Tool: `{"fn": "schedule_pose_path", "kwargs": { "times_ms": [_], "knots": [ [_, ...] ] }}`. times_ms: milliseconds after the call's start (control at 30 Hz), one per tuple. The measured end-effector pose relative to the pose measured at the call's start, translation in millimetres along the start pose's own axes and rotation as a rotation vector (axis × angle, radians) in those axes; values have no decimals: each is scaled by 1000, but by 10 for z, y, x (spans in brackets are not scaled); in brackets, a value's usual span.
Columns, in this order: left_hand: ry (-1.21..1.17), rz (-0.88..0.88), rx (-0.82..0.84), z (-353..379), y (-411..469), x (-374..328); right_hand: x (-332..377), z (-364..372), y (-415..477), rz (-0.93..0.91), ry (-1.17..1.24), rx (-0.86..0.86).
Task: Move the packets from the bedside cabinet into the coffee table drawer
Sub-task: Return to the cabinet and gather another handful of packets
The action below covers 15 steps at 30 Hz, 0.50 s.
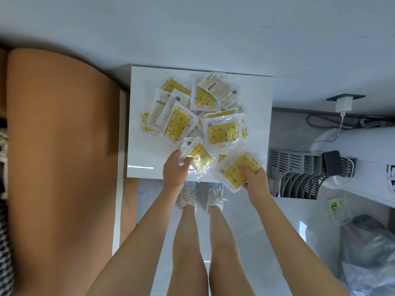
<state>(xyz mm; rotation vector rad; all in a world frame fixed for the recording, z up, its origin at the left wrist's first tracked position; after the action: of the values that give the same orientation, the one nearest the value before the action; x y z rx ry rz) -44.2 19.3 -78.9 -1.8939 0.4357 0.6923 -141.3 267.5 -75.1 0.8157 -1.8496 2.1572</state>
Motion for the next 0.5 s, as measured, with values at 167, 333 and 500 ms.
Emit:
{"fn": "schedule_pose_path", "kwargs": {
  "times_ms": [167,333,500],
  "knots": [
    [-222,20,-20,-274,-225,-20,104,338,-198,7,104,120],
    [-353,45,-85,-629,-539,-143,454,727,-462,-77,-35,189],
    [-670,85,-128,-958,-1004,-191,796,989,-737,-132,-115,204]
  ]
}}
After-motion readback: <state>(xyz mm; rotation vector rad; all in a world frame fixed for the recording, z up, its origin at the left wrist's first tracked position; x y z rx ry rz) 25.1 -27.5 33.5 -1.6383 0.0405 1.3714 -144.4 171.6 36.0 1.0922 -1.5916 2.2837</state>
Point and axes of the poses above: each hand's wrist, its own y-axis towards the middle knuckle, its own z-axis out of the palm, x = y × z, the point moved 10 cm from there along y, towards the middle knuckle, and after that the axes turned 13 degrees about x, right-handed, at the moved point
